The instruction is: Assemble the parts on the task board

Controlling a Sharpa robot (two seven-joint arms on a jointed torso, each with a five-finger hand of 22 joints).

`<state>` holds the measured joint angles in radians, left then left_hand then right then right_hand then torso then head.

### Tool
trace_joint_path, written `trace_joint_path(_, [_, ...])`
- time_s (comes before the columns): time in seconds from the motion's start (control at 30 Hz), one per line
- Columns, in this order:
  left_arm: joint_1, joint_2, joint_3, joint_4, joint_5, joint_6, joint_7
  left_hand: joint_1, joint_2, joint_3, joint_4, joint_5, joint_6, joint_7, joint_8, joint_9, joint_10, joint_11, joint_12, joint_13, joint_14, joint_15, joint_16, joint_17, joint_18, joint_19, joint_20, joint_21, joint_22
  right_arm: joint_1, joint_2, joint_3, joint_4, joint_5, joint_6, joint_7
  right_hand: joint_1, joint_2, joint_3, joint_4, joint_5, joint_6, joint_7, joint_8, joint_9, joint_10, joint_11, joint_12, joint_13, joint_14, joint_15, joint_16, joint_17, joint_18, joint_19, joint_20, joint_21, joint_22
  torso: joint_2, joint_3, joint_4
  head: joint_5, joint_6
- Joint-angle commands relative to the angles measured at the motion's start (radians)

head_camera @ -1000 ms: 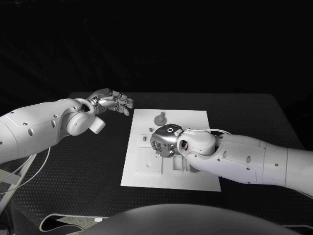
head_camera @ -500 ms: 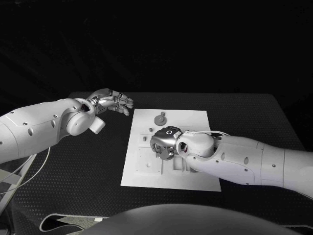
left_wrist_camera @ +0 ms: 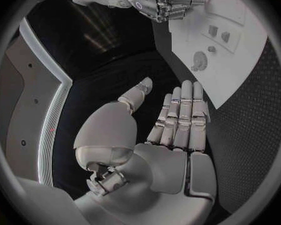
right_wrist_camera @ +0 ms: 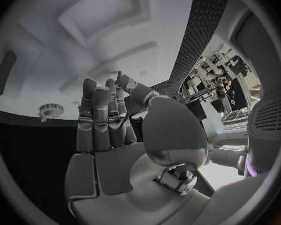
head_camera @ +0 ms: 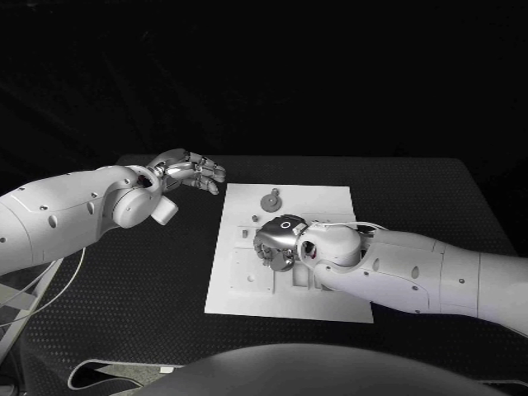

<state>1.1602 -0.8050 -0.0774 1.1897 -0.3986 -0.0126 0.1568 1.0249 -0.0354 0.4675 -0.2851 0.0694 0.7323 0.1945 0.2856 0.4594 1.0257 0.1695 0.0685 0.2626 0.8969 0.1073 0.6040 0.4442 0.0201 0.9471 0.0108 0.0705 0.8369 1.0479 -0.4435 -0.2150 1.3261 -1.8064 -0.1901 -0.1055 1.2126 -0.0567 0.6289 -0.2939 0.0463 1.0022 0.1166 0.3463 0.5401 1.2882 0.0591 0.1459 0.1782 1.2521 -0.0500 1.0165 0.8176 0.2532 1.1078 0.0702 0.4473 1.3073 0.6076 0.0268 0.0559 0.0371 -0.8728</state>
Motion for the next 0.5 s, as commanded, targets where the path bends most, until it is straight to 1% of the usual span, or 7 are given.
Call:
trace_joint_path(0.03, [0.002, 0.001, 0.001, 0.001, -0.002, 0.013, 0.006, -0.007, 0.002, -0.003, -0.001, -0.005, -0.006, 0.032, 0.005, -0.001, -0.007, 0.002, 0.003, -0.001, 0.004, 0.0, -0.003, 0.001, 0.018, 0.005, -0.003, 0.0, -0.001, -0.003, 0.003, -0.002, -0.006, -0.005, 0.017, 0.011, -0.004, 0.009, -0.006, -0.001, 0.003, 0.007, 0.001, 0.003, -0.001, 0.007, -0.003, -0.006, 0.0, 0.0, -0.005, 0.005, 0.001, 0.009, 0.004, -0.001, 0.007, 0.024, 0.0, -0.0005, 0.0002, 0.0, 0.0])
trace_joint_path(0.2, [0.002, 0.001, 0.001, 0.002, -0.002, 0.013, 0.007, -0.007, 0.002, -0.003, -0.001, -0.005, -0.006, 0.032, 0.005, -0.001, -0.007, 0.002, 0.003, -0.001, 0.004, 0.0, -0.004, 0.002, 0.018, 0.005, -0.003, 0.0, -0.002, -0.005, 0.005, -0.004, -0.011, -0.003, 0.024, 0.016, -0.004, 0.009, -0.006, -0.001, 0.003, 0.007, 0.001, 0.003, -0.001, 0.007, -0.003, -0.007, 0.001, 0.0, -0.005, 0.005, 0.001, 0.009, 0.004, -0.001, 0.007, 0.024, 0.0, -0.0007, 0.001, 0.003, 0.0])
trace_joint_path(0.37, [0.002, 0.0, 0.001, 0.002, -0.002, 0.013, 0.006, -0.007, 0.002, -0.003, -0.001, -0.005, -0.006, 0.032, 0.006, -0.001, -0.007, 0.002, 0.003, -0.001, 0.004, 0.0, -0.004, 0.002, 0.018, 0.005, -0.003, 0.0, -0.002, -0.01, 0.008, -0.008, -0.016, -0.002, 0.027, 0.018, -0.004, 0.009, -0.006, -0.001, 0.003, 0.007, 0.001, 0.003, 0.0, 0.007, -0.003, -0.007, 0.001, 0.0, -0.005, 0.005, 0.001, 0.009, 0.004, -0.001, 0.007, 0.024, 0.0, -0.0009, 0.0025, 0.003, 0.0])
trace_joint_path(0.5, [0.002, -0.001, 0.001, 0.001, -0.002, 0.013, 0.006, -0.007, 0.002, -0.003, -0.001, -0.005, -0.006, 0.032, 0.006, -0.002, -0.007, 0.002, 0.003, -0.001, 0.004, 0.0, -0.004, 0.002, 0.018, 0.005, -0.003, 0.0, -0.002, -0.012, 0.01, -0.011, -0.017, -0.001, 0.033, 0.021, -0.004, 0.009, -0.006, -0.001, 0.003, 0.006, 0.001, 0.002, 0.0, 0.007, -0.003, -0.008, 0.001, 0.0, -0.005, 0.005, 0.001, 0.009, 0.003, -0.001, 0.007, 0.024, 0.0, -0.0011, 0.0019, 0.005, 0.0])
